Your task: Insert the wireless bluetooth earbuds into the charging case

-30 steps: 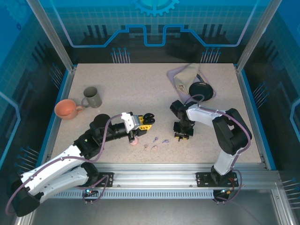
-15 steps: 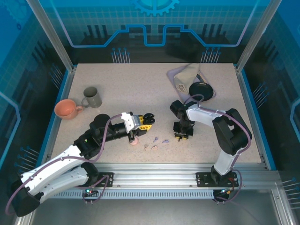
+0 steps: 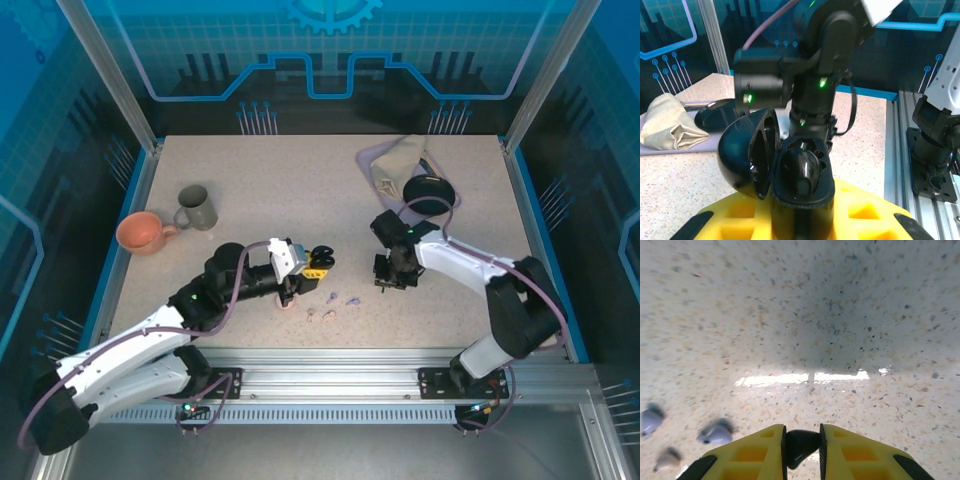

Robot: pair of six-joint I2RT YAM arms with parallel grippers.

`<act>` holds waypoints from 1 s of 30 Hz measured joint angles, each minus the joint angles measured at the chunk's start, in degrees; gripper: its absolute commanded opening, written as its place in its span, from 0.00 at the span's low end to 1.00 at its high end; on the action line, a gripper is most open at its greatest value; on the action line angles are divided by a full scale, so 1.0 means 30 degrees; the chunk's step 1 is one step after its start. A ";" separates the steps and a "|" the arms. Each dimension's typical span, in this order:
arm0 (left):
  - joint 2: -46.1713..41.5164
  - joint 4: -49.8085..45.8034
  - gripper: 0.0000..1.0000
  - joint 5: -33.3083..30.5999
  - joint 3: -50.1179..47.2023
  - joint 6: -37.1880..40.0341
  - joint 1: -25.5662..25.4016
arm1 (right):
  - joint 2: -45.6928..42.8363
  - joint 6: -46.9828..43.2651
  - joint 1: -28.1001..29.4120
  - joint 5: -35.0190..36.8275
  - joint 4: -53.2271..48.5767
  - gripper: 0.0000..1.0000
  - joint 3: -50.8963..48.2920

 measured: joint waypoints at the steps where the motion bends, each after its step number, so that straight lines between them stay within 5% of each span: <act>1: 0.0131 0.0087 0.01 -0.0007 -0.0029 -0.0226 0.0000 | -0.0627 -0.0109 0.0000 0.0095 0.0036 0.23 -0.0080; 15: 0.3308 0.1770 0.00 -0.0007 0.0306 -0.2674 0.0000 | -1.1023 -0.3359 0.0124 -0.0335 0.3694 0.21 -0.0612; 30: 0.4218 0.4080 0.00 0.0321 0.0765 -0.3235 -0.0007 | -1.2597 -0.4699 0.3366 -0.2149 0.6747 0.21 -0.0576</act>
